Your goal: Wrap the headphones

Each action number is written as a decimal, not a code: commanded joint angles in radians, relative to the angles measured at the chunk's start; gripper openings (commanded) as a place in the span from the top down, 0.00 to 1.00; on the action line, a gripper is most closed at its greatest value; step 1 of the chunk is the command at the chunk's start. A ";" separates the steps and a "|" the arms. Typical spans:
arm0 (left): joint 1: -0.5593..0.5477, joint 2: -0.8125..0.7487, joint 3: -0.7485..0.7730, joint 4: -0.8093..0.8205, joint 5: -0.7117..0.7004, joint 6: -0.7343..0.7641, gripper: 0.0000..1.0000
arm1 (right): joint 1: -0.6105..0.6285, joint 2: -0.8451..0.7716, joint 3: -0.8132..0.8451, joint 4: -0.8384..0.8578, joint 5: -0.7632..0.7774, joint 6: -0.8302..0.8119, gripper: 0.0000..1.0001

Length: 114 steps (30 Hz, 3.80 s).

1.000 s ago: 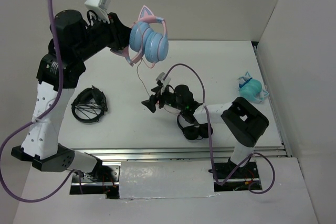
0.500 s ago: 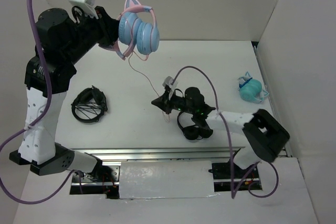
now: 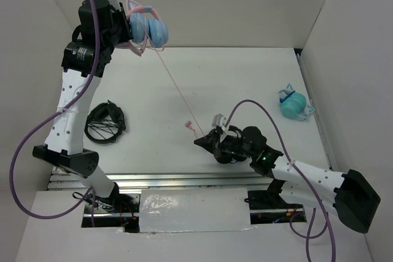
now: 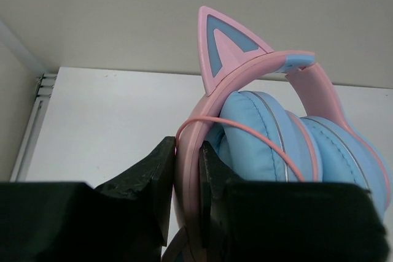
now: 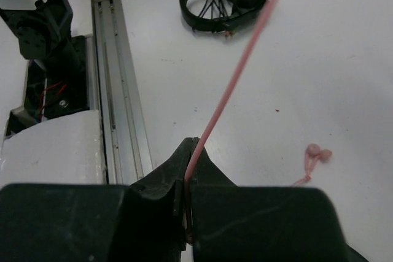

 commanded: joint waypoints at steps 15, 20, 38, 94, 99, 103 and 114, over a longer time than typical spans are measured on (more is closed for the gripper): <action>0.159 -0.171 -0.208 0.193 0.085 0.005 1.00 | -0.243 -0.153 -0.058 -0.026 0.036 0.091 1.00; 0.220 -0.212 -0.217 0.225 0.462 -0.041 1.00 | -0.329 0.025 -0.006 0.049 -0.039 0.108 1.00; -0.007 -0.376 -0.609 0.500 1.201 -0.024 1.00 | -0.511 0.709 0.745 -0.148 -0.283 -0.075 1.00; -0.179 -0.155 -0.452 0.187 -0.048 -0.150 1.00 | -0.148 0.312 0.743 -0.741 -0.022 -0.086 0.88; -0.188 -0.197 -0.455 0.215 0.003 -0.152 1.00 | -0.145 0.329 0.700 -0.664 -0.090 -0.087 0.85; -0.190 -0.215 -0.419 0.195 0.056 -0.141 1.00 | -0.134 0.344 0.669 -0.582 -0.056 -0.083 0.77; -0.193 -0.303 -0.302 0.135 0.245 -0.118 1.00 | -0.156 0.460 0.441 0.005 -0.036 -0.054 0.45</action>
